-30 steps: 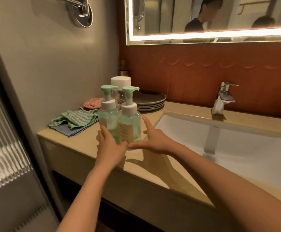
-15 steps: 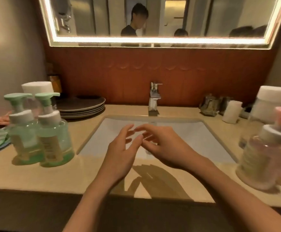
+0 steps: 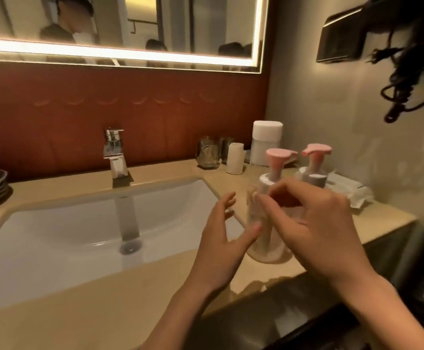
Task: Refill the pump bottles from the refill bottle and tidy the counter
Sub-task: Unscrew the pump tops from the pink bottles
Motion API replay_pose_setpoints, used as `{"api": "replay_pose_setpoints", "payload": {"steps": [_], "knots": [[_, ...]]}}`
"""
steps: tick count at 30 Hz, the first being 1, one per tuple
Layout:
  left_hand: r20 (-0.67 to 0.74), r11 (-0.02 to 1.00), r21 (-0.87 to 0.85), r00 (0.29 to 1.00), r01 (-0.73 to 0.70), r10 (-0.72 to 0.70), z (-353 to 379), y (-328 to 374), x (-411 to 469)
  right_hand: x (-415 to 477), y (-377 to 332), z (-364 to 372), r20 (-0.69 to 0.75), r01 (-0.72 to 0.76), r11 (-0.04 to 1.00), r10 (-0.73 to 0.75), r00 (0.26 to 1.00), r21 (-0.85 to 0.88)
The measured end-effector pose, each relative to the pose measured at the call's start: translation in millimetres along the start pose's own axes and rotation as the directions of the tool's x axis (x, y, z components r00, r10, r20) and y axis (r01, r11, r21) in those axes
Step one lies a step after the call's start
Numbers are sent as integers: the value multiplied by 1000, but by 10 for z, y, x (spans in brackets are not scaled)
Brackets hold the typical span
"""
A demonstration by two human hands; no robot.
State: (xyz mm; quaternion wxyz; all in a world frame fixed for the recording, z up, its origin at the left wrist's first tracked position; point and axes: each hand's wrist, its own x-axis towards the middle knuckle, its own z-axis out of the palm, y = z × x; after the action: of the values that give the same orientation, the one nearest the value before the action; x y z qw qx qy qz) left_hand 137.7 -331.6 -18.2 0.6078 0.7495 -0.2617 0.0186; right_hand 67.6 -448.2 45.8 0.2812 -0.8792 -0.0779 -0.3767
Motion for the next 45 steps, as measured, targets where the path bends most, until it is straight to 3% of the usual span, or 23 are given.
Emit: {"api": "replay_pose_setpoints", "payload": {"steps": [4, 8, 13, 19, 27, 30, 33, 39, 43, 45], "knots": [[4, 1000, -10, 1000, 5, -5, 226, -82, 168, 39, 232, -112, -96, -125, 992, 127, 987, 27], [9, 1000, -13, 1000, 7, -7, 330, -141, 290, 82, 385, -88, -11, -226, 974, 226, 974, -2], [58, 964, 251, 995, -90, 78, 364, -152, 355, 212, 527, 93, 104, -259, 966, 257, 961, -1], [23, 952, 265, 988, -152, 152, 305, -236, 284, 280, 494, 279, -114, -281, 960, 279, 953, -1], [-35, 958, 268, 993, -103, 116, 316, -223, 248, 261, 301, 286, -124, -315, 925, 294, 948, -214], [-34, 962, 242, 990, -126, 138, 315, -242, 289, 308, 302, 272, -120, -319, 936, 303, 945, -148], [-21, 965, 222, 989, -141, 149, 298, -275, 304, 316, 355, 223, -67, -334, 942, 335, 940, 33], [-3, 966, 203, 986, -160, 164, 305, -303, 286, 212, 519, 175, 236, -384, 828, 310, 921, 408], [-5, 970, 201, 990, -138, 142, 325, -265, 280, 210, 488, 173, 276, -394, 813, 298, 914, 428], [-6, 970, 203, 991, -131, 135, 337, -259, 280, 265, 416, 188, 213, -406, 837, 349, 913, 366]]}}
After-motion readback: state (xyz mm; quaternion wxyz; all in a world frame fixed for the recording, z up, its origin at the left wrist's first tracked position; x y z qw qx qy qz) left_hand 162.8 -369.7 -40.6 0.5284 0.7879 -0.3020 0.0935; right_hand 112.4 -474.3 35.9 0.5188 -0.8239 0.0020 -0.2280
